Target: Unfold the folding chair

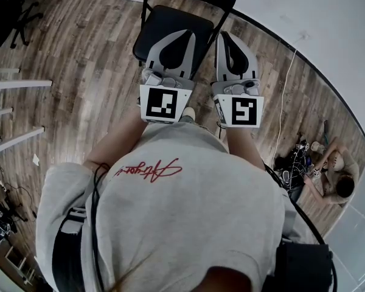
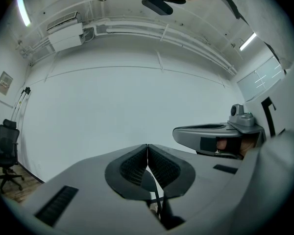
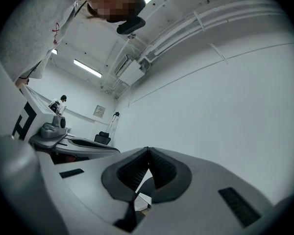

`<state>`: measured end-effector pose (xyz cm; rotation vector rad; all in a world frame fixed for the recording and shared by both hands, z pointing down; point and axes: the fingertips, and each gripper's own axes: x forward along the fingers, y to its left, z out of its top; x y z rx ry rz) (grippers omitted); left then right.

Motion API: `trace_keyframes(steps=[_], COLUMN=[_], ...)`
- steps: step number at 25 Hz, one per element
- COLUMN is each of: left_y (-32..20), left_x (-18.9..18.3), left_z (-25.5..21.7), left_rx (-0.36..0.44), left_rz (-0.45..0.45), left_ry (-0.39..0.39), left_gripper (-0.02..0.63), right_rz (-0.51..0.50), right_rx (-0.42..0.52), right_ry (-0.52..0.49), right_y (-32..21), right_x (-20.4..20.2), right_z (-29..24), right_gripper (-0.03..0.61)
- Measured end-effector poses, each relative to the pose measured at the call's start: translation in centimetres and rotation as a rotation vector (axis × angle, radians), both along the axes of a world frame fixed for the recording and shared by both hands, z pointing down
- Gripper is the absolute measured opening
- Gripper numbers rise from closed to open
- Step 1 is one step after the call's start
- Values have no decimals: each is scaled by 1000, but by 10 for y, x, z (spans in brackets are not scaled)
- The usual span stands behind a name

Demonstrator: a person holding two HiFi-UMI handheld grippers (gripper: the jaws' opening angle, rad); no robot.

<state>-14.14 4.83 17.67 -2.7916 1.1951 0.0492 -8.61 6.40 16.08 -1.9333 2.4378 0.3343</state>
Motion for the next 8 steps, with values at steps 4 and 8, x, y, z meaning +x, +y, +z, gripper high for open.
trace_keyframes(steps=[4,8], left_y=[-1,-2], left_x=[-2,-4], left_z=[1,1], left_rx=[11,19], left_rz=[3,9], left_ry=[-7,-9], left_gripper=[15,15], right_rz=[-5,-10], right_rx=[-6,-6], right_ry=[8,10], right_y=[-1,-2], right_x=[-3,-7], right_z=[1,1], right_gripper=[17,17])
